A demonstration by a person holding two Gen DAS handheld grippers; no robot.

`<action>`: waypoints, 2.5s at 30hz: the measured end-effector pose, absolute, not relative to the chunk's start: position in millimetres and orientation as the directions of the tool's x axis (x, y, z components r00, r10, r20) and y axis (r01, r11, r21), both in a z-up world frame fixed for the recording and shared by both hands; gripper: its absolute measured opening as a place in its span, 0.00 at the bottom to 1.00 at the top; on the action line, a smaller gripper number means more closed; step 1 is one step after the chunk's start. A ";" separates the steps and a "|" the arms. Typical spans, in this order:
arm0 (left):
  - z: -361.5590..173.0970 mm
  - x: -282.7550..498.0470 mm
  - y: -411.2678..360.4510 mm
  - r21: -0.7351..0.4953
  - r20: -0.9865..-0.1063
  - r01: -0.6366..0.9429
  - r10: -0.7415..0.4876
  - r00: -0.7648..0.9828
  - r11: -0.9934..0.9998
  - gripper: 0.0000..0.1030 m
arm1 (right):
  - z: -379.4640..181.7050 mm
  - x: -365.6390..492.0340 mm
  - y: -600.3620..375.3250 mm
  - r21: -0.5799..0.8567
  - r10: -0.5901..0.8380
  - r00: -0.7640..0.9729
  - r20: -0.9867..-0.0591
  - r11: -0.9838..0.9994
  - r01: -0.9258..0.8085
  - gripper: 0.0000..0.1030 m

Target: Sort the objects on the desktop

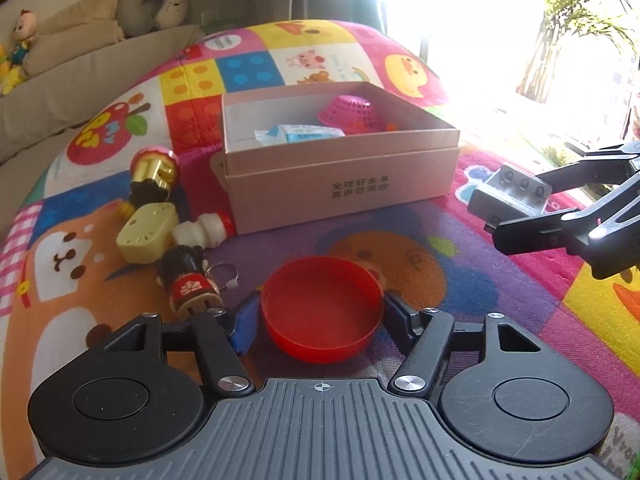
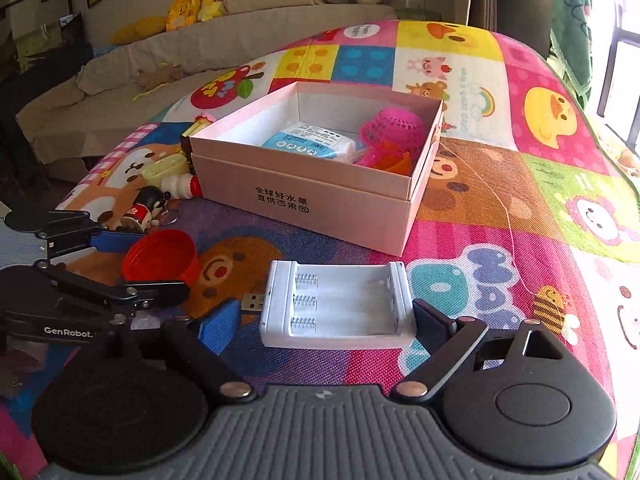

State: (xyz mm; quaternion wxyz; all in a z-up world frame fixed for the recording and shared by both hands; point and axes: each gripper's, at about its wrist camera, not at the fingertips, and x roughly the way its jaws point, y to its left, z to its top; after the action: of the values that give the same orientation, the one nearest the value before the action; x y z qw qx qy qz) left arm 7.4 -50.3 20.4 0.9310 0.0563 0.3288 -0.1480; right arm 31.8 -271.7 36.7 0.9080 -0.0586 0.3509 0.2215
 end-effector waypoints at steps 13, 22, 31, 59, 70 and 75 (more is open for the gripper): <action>109.8 91.9 -99.6 0.054 -0.407 0.358 -0.307 0.860 0.932 0.81 | 172.0 33.1 -314.1 0.031 0.269 0.908 -0.321 0.961 -0.274 0.88; 60.1 36.9 -32.0 -0.011 -0.493 0.243 -0.216 0.843 0.970 0.93 | 162.3 62.9 -317.3 0.059 0.253 0.890 -0.379 0.967 -0.250 0.88; 40.7 16.9 27.9 -0.043 -0.540 0.109 -0.115 0.833 0.993 0.96 | 152.0 175.5 -242.3 0.280 0.401 0.803 -0.441 0.911 -0.301 0.89; 35.0 -9.0 96.9 -0.068 -0.553 -0.197 0.127 0.823 0.978 0.99 | 13.9 70.9 -82.9 0.111 0.515 0.496 -0.699 0.763 -0.637 0.50; 30.3 2.8 57.8 -0.057 -0.565 -0.048 0.007 0.825 0.997 0.99 | 20.8 55.5 -183.7 0.145 0.451 0.543 -0.708 0.845 -0.514 0.41; 24.3 26.2 24.0 -0.052 -0.566 0.061 -0.080 0.820 0.997 0.99 | 16.6 54.4 -252.2 0.132 0.333 0.626 -0.705 0.929 -0.345 0.55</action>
State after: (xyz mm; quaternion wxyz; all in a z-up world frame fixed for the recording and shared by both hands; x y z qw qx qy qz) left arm 26.2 24.0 24.3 0.9539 -0.0159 0.2973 -0.0369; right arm 54.4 -252.2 16.6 0.9017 -0.0078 0.3893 0.1879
